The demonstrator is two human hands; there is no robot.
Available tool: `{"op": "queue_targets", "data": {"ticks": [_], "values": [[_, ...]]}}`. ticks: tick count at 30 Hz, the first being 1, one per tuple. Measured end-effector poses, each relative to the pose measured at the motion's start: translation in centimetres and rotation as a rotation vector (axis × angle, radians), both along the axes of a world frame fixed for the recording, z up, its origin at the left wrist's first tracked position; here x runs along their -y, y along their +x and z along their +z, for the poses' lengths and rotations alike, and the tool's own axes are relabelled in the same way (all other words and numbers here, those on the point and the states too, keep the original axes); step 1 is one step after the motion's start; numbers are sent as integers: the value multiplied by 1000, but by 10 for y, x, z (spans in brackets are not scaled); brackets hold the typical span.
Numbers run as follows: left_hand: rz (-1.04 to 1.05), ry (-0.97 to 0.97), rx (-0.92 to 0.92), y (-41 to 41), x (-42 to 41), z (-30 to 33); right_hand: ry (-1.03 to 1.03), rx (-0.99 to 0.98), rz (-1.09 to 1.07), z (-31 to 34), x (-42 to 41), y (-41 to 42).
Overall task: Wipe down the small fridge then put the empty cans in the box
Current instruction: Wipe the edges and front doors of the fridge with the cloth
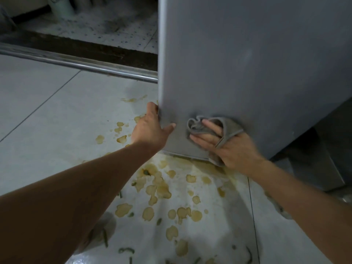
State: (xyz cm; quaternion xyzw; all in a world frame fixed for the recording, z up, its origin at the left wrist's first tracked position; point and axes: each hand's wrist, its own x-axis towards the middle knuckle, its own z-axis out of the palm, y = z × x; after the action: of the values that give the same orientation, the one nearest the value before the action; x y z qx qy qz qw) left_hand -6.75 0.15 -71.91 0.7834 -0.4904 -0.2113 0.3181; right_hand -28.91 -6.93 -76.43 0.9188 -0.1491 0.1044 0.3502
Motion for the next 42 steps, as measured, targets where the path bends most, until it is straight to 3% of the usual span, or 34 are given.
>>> {"op": "queue_targets", "data": {"ticks": [5, 7, 10, 14, 16, 18, 20, 23, 28, 33, 38, 42], "values": [[18, -31, 82, -2, -1, -7, 107, 303, -70, -8, -3, -4], [12, -36, 104, -2, -1, -9, 63, 140, -129, -35, -6, -7], [19, -21, 109, 0, 0, -10, 158, -97, -95, -58, -9, -19], [19, 16, 140, 2, 1, -8, 101, -165, -92, -54, -5, -33], [10, 20, 160, 3, 1, -8, 16, -81, -99, -37, -2, -46], [14, 14, 162, 3, 1, -9, 95, 168, -138, -15, -2, -58], [27, 9, 157, 2, 1, -10, 51, 364, -226, -2, -6, -58], [46, 7, 159, 1, 2, -11, -49, 504, -396, -29, -12, -50], [50, 30, 167, -1, 0, -7, 0, 469, -529, -88, -29, -47], [35, 36, 161, -1, -1, -5, 5, 403, -473, -54, -30, -61], [32, 7, 174, 0, -2, -8, -27, 819, -576, -10, -24, -45], [28, -27, 190, 1, -1, -12, 281, 1289, -866, -40, -31, -20]]}}
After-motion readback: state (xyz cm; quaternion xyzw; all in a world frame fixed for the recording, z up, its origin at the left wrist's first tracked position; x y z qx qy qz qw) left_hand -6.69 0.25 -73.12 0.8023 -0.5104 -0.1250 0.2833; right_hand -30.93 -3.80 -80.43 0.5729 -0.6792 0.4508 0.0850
